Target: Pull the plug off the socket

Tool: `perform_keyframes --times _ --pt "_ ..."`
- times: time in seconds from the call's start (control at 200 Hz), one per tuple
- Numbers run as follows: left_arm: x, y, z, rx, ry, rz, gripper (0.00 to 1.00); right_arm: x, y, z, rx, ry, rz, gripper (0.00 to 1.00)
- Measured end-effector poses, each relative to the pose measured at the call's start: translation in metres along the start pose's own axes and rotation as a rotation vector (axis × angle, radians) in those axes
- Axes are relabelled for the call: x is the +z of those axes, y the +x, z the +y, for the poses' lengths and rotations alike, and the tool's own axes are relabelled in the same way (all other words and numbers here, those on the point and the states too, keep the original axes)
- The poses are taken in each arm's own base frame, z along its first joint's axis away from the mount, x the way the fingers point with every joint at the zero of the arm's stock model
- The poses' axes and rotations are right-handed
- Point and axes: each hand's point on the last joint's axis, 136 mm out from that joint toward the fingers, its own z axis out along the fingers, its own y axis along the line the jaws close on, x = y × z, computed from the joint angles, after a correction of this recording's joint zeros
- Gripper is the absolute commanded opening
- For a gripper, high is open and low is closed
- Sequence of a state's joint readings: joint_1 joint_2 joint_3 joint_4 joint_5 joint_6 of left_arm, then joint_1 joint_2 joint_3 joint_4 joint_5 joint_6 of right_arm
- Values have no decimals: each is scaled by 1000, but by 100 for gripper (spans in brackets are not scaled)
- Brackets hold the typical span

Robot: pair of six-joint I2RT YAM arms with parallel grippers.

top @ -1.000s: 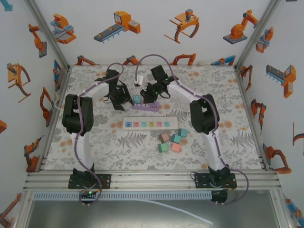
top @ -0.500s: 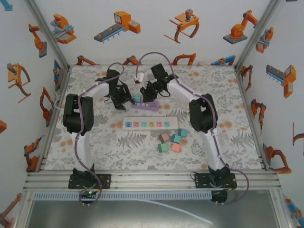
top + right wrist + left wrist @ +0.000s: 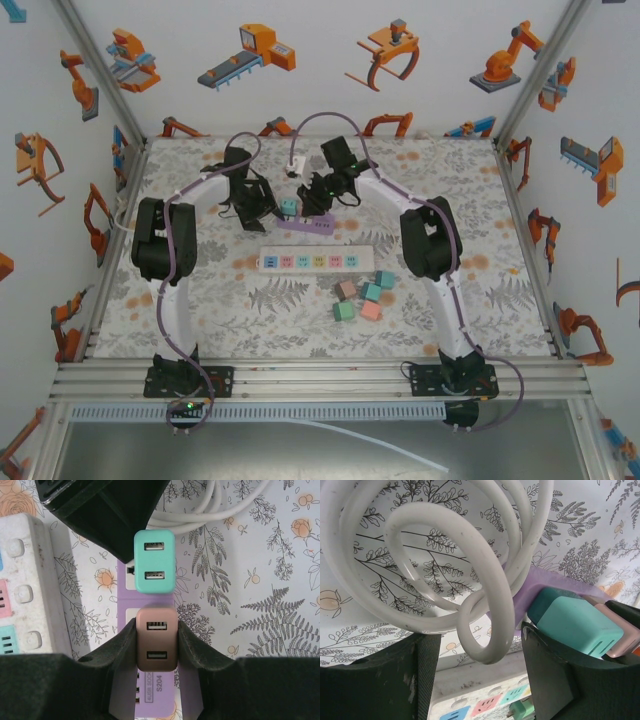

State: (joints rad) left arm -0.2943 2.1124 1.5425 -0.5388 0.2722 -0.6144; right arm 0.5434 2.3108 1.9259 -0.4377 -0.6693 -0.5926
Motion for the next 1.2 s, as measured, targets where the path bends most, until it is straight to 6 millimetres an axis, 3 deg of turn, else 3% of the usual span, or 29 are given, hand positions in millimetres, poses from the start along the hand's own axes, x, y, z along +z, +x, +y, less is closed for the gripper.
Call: perform_keyframes --times 0.3,0.736,0.801,1.026,1.202 --pt "-4 -3 2 6 -29 -27 59 0 -3 -3 65 12 -16 0" --pt "-3 -3 1 15 -45 -36 59 -4 0 6 -142 46 49 0" --pt "-4 -3 0 18 -47 -40 59 -12 -9 8 -143 51 36 0" --pt "-4 -3 0 21 -55 -43 59 -57 -72 10 -119 88 -127 0" --pt "-4 -3 0 21 -55 -43 61 -59 -78 11 -90 80 -152 0"
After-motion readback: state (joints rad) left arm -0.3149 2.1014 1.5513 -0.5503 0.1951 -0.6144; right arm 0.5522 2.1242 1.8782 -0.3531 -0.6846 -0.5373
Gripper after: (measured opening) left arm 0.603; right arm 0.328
